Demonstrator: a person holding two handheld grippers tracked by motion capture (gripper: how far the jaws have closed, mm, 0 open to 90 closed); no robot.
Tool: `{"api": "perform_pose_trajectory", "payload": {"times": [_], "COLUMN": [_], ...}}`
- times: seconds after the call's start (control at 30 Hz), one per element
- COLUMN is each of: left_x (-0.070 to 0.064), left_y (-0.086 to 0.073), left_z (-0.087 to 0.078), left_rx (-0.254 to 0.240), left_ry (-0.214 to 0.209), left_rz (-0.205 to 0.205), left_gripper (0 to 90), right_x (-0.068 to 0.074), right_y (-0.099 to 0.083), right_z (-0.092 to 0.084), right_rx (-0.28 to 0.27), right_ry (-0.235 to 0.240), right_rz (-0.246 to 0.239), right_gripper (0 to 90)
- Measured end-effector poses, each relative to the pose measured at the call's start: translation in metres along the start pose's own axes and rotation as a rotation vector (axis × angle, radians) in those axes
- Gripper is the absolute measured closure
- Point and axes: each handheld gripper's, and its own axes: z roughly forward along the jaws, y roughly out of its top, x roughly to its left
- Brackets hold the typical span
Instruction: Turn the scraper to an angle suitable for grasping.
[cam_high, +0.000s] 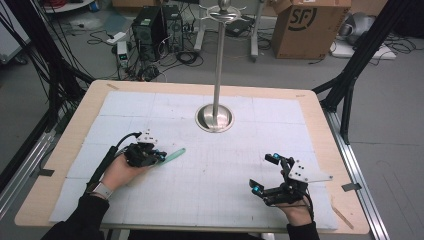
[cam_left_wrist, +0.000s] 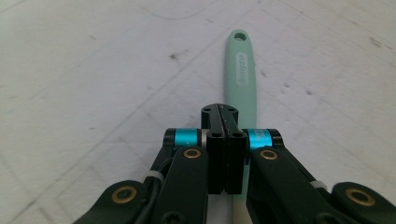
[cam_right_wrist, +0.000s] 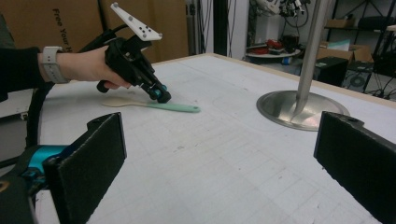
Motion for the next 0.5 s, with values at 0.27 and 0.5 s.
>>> {"api": "perform_pose_trajectory", "payload": {"times": [0.27,0.5], "left_x": [-0.012,-0.019], "left_y": [0.000,-0.001], "left_z": [0.000,0.000], "left_rx": [0.006,-0.002], "left_ry": [-0.043,-0.061], "left_rz": [0.061,0.093], "left_gripper": [89.7,89.5], "right_x": [0.000,0.001], "right_y": [0.000,0.000], "right_z": [0.000,0.001], "right_rx": [0.000,0.002], "right_ry": [-0.003,0.000], "right_rz": [-0.001,-0.003], "right_gripper": [1.2,1.2]}}
